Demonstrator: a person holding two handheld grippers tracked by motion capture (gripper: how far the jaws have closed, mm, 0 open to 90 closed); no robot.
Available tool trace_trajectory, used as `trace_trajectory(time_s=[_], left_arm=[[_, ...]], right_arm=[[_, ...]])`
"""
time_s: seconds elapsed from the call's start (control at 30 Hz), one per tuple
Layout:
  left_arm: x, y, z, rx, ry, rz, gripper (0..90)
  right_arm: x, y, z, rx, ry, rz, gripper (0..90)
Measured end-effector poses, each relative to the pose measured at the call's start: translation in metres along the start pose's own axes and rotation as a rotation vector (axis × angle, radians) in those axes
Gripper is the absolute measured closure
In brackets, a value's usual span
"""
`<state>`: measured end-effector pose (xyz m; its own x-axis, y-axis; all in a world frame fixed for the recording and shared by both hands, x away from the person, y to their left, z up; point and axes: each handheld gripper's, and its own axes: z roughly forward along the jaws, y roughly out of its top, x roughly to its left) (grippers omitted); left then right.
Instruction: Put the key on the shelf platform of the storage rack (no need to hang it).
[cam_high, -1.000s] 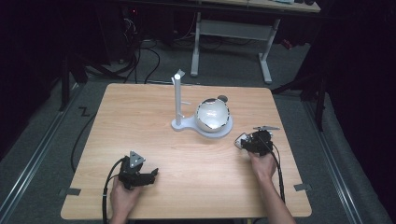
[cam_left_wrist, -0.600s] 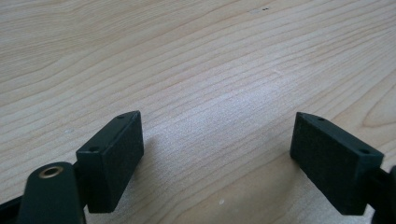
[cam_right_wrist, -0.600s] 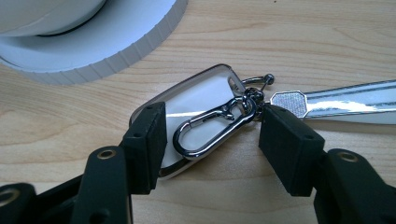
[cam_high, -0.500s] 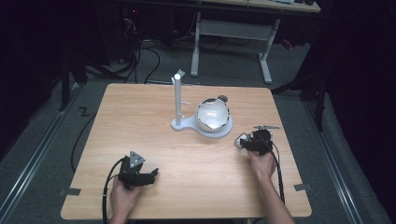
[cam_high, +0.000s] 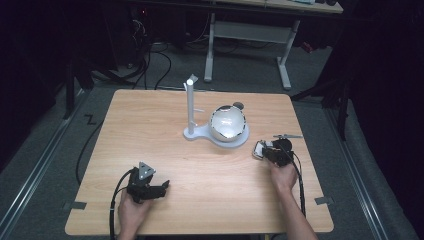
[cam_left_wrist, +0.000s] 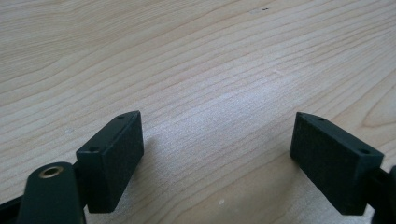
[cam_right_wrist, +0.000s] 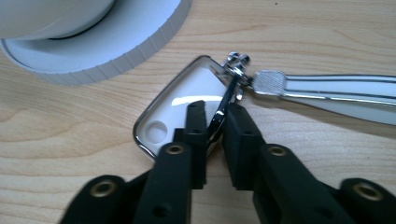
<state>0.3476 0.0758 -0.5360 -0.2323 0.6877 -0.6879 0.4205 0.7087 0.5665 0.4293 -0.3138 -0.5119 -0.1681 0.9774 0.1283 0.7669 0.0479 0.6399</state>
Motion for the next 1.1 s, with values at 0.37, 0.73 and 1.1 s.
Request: trace_trajectory(time_s=[0.37, 0.73, 1.1], left_arm=[[0.0, 0.0, 0.0, 0.0, 0.001, -0.001, 17.7], [0.0, 0.0, 0.0, 0.0, 0.001, -0.001, 17.6], [0.0, 0.0, 0.0, 0.0, 0.0, 0.0, 17.7]], right_arm=[[0.0, -0.002, 0.0, -0.022, -0.016, -0.033, 86.8], [0.002, 0.001, -0.015, -0.075, -0.014, -0.078, 86.9], [0.005, 0.007, -0.044, -0.146, -0.001, -0.126, 86.9]])
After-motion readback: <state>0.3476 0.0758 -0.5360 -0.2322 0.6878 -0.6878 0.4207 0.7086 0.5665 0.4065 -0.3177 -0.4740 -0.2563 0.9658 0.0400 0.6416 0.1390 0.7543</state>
